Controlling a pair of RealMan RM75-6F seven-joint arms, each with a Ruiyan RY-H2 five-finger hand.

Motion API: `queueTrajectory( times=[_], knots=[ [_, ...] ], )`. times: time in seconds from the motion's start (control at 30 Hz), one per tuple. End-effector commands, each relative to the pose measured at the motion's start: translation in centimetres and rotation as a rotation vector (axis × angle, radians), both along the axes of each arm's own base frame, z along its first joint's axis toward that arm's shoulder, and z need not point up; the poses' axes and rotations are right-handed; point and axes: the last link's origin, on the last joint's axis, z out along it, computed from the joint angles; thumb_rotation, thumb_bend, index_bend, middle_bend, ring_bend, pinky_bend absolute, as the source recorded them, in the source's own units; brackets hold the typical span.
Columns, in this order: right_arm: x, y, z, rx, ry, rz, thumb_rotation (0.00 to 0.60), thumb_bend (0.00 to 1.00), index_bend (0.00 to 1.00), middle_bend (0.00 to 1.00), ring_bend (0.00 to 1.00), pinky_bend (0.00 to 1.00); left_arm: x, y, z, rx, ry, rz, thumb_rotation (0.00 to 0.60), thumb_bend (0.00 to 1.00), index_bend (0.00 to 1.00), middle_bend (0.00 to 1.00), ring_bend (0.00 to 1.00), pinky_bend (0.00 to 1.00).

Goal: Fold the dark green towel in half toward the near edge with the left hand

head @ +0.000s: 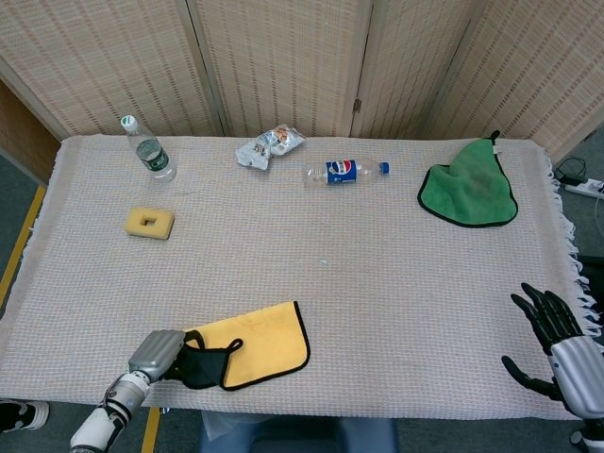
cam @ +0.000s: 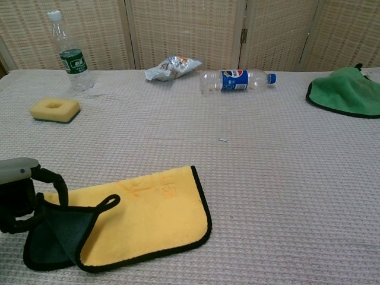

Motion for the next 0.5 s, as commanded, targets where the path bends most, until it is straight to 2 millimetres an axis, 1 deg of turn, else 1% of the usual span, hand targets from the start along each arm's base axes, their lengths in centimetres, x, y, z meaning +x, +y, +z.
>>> queueTrajectory(
  times=[0.03,0.2,0.33,0.43,0.5],
  knots=[
    [0.0,0.0,-0.1,0.002,0.0,0.001,0.6,0.34,0.0,0.0,0.0,0.0,-0.7,-0.6,0.9,0.017,0.024,0.01,0.6,0.52,0.43,1.0,1.0,1.0],
    [0.1,0.1,-0.2,0.005,0.003,0.002,0.6,0.34,0.0,0.0,0.0,0.0,-1.7,-1.2,2.2,0.042,0.033,0.031,0.6,0.52,0.44,1.0,1.0,1.0],
    [0.1,0.1,-0.4,0.005,0.006,0.001,0.6,0.34,0.0,0.0,0.0,0.0,-2.3,-1.4,3.2,0.073,0.037,0.036,0.6,0.52,0.51,1.0,1.0,1.0],
    [0.1,0.0,-0.5,0.01,0.009,-0.001,0.6,0.34,0.0,0.0,0.0,0.0,-2.5,-1.4,4.1,0.103,0.026,0.039,0.6,0.52,0.44,1.0,1.0,1.0],
    [0.1,0.0,-0.6,0.012,0.01,-0.002,0.6,0.34,0.0,0.0,0.0,0.0,-2.5,-1.5,4.7,0.122,0.014,0.037,0.6,0.52,0.43,1.0,1.0,1.0]
  ],
)
